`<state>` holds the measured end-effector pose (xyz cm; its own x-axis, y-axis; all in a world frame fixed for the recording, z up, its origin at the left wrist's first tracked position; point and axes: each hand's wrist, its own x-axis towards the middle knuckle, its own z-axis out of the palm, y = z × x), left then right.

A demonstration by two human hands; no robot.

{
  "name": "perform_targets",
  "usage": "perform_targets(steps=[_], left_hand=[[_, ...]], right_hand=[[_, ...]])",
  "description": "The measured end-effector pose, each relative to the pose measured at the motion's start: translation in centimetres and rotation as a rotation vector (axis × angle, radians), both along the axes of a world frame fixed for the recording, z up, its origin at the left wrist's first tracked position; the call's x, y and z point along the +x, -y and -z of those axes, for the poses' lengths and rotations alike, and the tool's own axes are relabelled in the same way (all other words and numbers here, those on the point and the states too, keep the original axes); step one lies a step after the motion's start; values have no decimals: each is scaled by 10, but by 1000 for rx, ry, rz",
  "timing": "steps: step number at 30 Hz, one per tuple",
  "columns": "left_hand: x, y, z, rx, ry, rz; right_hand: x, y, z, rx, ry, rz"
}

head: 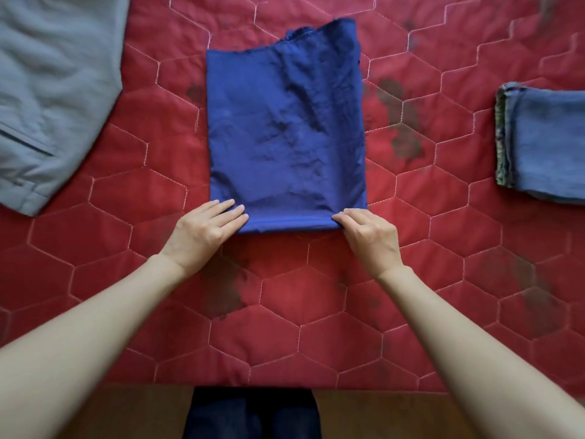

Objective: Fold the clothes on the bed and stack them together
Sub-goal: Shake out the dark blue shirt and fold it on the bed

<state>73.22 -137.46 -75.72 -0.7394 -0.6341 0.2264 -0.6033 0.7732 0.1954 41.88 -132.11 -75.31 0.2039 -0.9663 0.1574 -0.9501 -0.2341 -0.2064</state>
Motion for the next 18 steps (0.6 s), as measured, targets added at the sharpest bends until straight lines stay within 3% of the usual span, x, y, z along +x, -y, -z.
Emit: perform_targets(steps=[4,11,18], left_hand=[[6,-57,-16,78,-21,-52],[3,-147,-73,397,-189,-246],[-3,-122,-110,646,-438,-585]], right_hand=[[1,-62,-13,88,36,-3],[-3,-157,-58,206,167,69],[-6,-122,-100,246,382,184]])
